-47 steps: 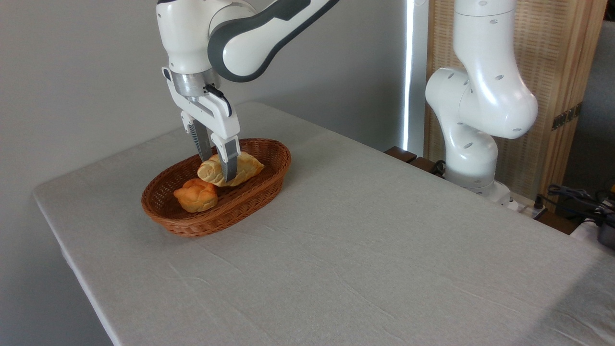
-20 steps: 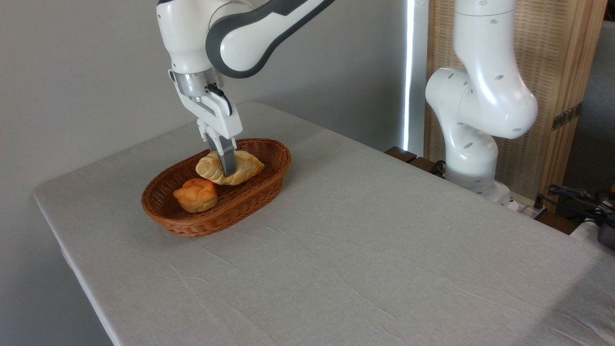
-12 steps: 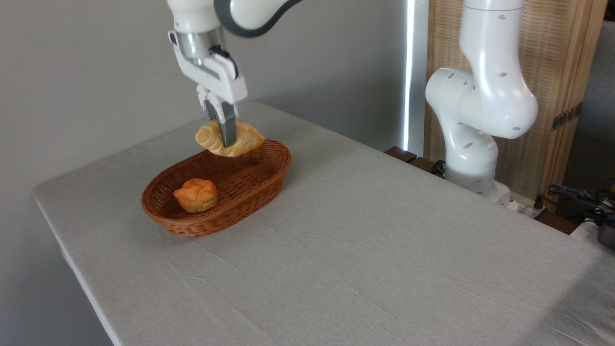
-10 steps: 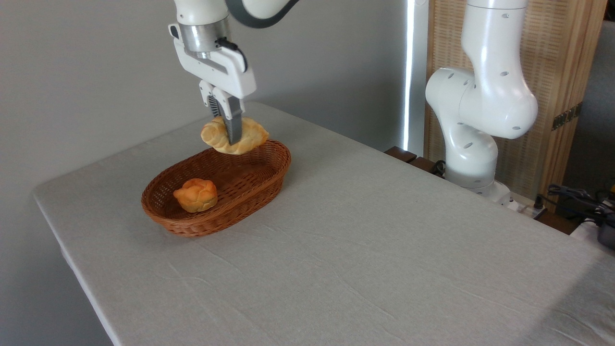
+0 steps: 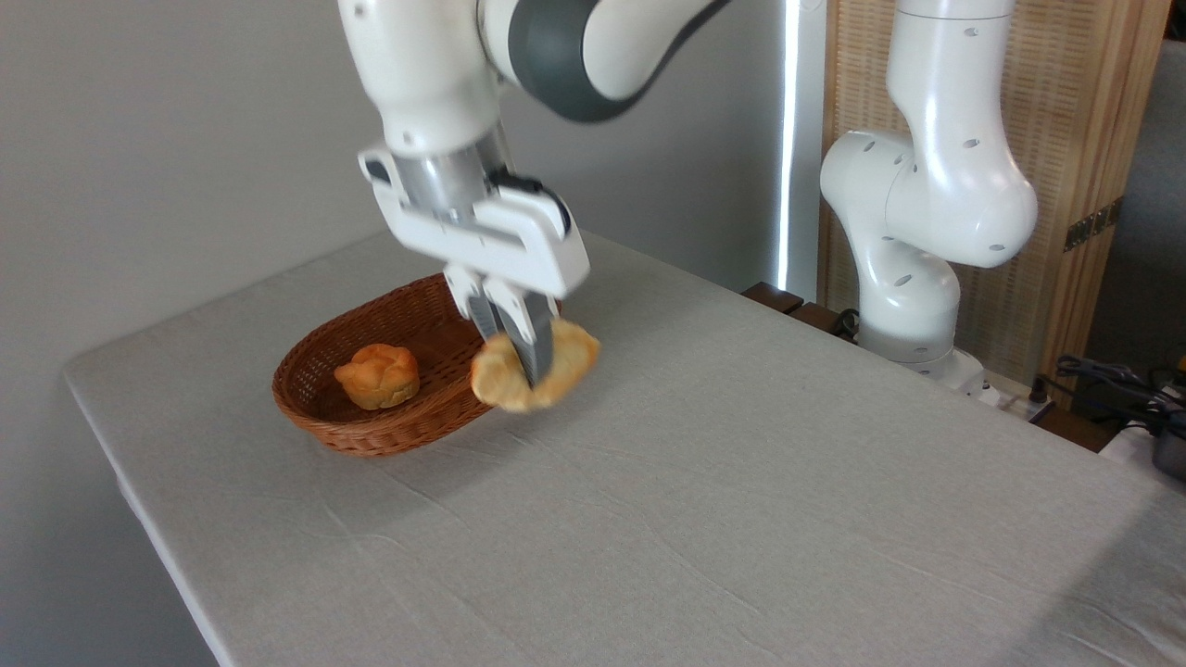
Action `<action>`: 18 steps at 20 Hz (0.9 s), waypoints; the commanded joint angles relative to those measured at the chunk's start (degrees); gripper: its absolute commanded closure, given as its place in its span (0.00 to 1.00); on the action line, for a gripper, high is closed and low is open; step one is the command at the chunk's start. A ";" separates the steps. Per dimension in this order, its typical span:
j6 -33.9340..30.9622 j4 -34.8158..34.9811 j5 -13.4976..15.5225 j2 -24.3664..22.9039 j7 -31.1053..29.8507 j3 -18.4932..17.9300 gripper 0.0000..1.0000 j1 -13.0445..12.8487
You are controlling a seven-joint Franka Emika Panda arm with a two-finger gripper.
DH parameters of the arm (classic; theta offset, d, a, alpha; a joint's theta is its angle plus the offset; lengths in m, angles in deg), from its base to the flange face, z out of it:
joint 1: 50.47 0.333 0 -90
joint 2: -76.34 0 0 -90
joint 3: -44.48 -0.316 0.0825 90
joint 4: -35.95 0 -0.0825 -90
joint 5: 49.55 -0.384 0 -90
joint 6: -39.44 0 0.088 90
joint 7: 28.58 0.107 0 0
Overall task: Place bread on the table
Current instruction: 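Carry the croissant past the basket rim and lower it onto the table, then open the gripper to release the croissant and raise it away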
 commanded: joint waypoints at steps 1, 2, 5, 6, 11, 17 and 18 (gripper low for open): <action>-0.64 -0.82 -4.11 5.13 0.14 -0.65 0.00 -0.58; -0.64 -0.82 -4.64 6.01 0.14 -0.65 0.00 -0.58; -0.56 -0.91 -5.09 7.86 0.23 -0.65 0.00 -0.67; -0.56 -0.91 -5.61 8.04 0.14 -0.65 0.00 -0.67; -0.20 -4.32 -3.69 6.46 0.14 0.05 0.00 -0.84; -1.00 -13.65 6.69 2.69 0.40 0.49 0.00 -1.11; -1.00 -13.74 6.52 1.98 0.93 0.58 0.00 -1.28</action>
